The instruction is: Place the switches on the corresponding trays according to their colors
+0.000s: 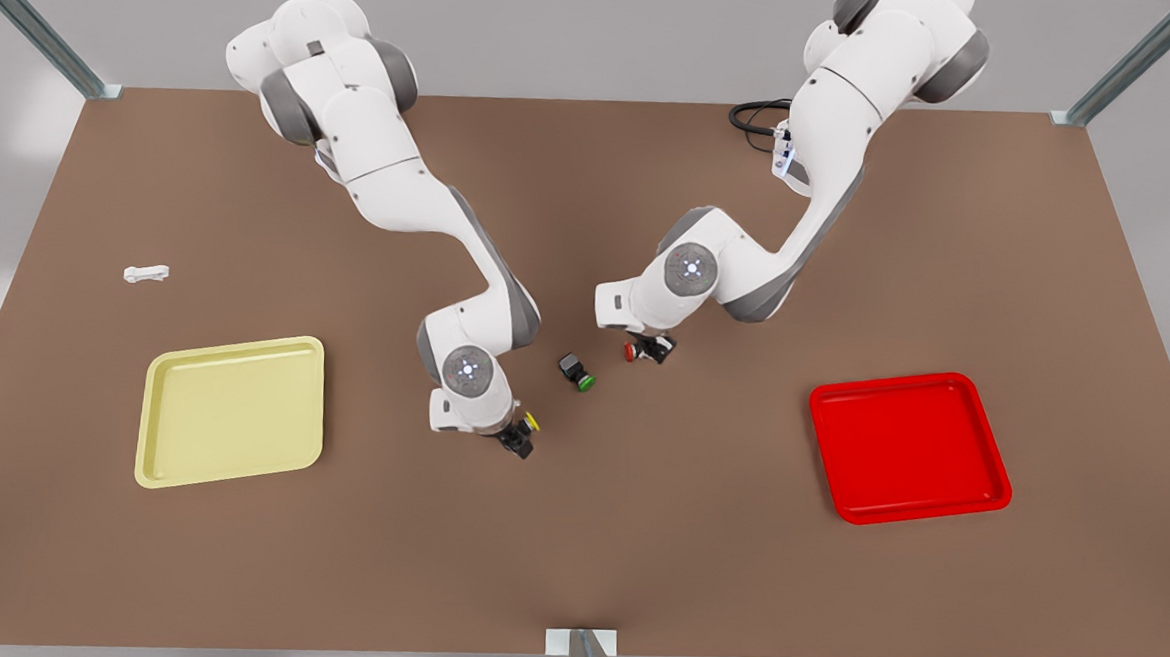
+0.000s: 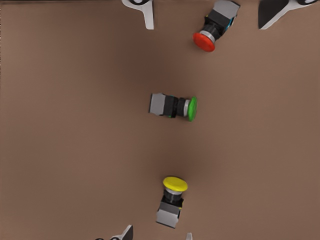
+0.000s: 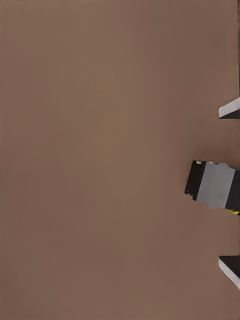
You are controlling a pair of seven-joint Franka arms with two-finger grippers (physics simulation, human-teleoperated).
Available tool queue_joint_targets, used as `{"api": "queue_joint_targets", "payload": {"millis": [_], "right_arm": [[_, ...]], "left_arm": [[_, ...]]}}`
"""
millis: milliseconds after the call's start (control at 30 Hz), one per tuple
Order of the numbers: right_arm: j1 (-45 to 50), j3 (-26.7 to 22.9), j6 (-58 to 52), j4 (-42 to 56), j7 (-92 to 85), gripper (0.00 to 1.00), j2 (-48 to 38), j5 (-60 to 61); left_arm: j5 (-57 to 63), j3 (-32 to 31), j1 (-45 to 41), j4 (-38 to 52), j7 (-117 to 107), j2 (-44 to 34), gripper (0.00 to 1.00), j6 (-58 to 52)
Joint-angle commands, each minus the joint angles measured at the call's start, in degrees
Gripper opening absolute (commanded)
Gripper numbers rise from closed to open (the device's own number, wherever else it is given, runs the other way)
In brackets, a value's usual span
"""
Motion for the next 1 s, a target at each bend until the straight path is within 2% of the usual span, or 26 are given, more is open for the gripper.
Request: {"api": "queue_joint_targets", "payload": {"millis": [0,100,233,333,367,433,567,633,733,833,967], "right_arm": [[0.0,0.0,1.7,0.0,1.68,1.0,0.18,0.13],[0.0,0.53,3.12,0.0,3.54,1.0,0.88,0.13],[-0.35,0.53,3.2,0.09,3.54,1.0,1.41,0.13],[-0.35,0.53,3.2,0.53,3.89,1.0,1.94,0.57],[-0.35,0.53,3.2,0.97,4.86,1.0,2.29,1.72],[-0.35,0.61,3.2,1.15,7.84,1.0,2.38,1.8],[-0.35,0.61,3.38,1.32,7.67,1.0,3.26,1.72],[-0.53,0.61,3.38,2.02,7.58,1.0,3.7,1.72],[-0.53,0.61,3.38,2.02,7.76,1.0,4.05,1.72],[-0.53,0.88,3.38,2.11,7.84,1.0,4.49,2.07],[-0.53,1.32,4.17,2.46,8.9,1.0,5.19,2.15]], "left_arm": [[0.52,0.04,-0.24,-0.77,-0.01,0.26,1.0,1.2],[4.3,0.13,-0.06,-4.91,0.08,0.0,1.0,2.27],[4.39,1.36,0.99,-6.05,0.08,-0.88,1.0,-10.65],[17.83,1.19,0.64,-5.96,3.94,0.09,0.99,-10.83],[18.97,1.19,0.2,-5.96,7.19,0.18,0.99,-10.75],[22.49,1.01,0.64,-5.96,12.91,0.53,0.99,-8.73],[23.02,0.75,0.12,-11.33,13.88,0.62,0.99,5.25],[22.93,0.57,1.17,-11.85,19.5,0.18,0.99,5.43],[22.93,-4.88,7.94,-15.1,20.82,-0.79,0.99,5.51],[22.76,-5.32,8.38,-16.25,20.82,1.14,0.99,13.25],[22.76,-5.32,8.38,-16.25,20.91,1.76,1.0,13.69]]}}
